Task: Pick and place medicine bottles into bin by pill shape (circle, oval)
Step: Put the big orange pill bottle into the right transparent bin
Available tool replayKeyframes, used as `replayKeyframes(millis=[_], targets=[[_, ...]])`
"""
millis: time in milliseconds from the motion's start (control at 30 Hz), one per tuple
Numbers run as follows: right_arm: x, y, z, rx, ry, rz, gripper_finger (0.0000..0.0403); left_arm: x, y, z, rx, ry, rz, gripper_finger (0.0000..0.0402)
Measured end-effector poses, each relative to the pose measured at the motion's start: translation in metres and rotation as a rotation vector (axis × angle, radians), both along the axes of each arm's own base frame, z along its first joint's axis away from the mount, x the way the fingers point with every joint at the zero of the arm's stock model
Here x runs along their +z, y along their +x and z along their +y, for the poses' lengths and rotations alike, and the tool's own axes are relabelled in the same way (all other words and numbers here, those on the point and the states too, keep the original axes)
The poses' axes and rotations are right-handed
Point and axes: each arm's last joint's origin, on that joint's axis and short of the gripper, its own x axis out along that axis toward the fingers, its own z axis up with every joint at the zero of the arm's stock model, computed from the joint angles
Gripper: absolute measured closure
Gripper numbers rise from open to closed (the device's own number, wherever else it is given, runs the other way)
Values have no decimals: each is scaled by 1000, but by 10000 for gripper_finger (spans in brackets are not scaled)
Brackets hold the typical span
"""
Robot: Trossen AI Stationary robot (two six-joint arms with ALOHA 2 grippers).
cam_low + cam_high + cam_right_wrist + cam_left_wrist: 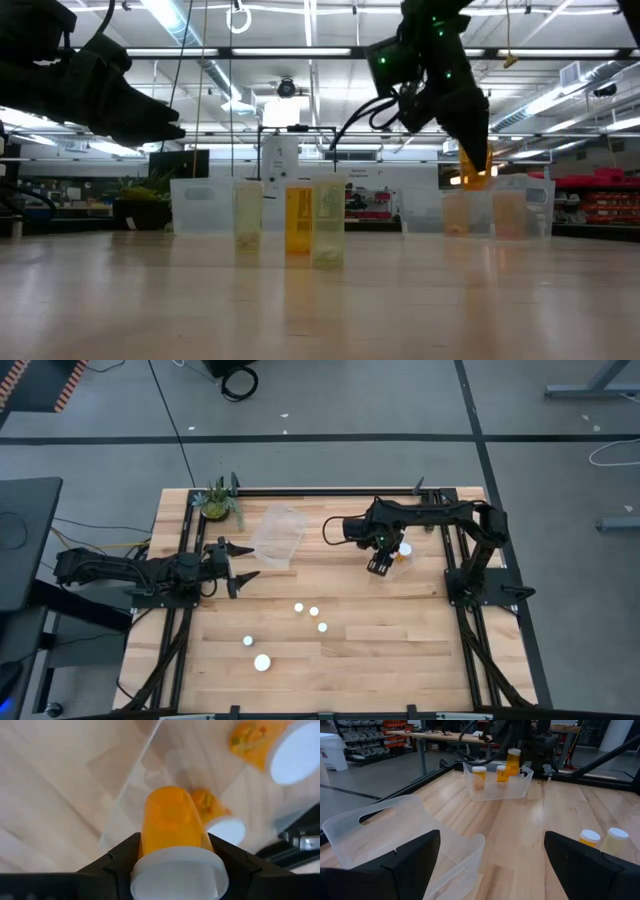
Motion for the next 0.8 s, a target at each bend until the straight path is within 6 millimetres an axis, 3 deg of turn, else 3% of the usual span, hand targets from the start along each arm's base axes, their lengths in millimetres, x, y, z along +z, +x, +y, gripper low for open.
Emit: replayKeyframes(millis=[300,533,800], targets=[[-30,-8,-19,-17,8,-36,191,0,0,0,1,0,-1,33],[-56,-19,-19,-34,49,-36,191,0,0,0,0,0,-1,33],[-63,-22,-18,-43,49,-30,183,0,0,0,0,0,-1,33]])
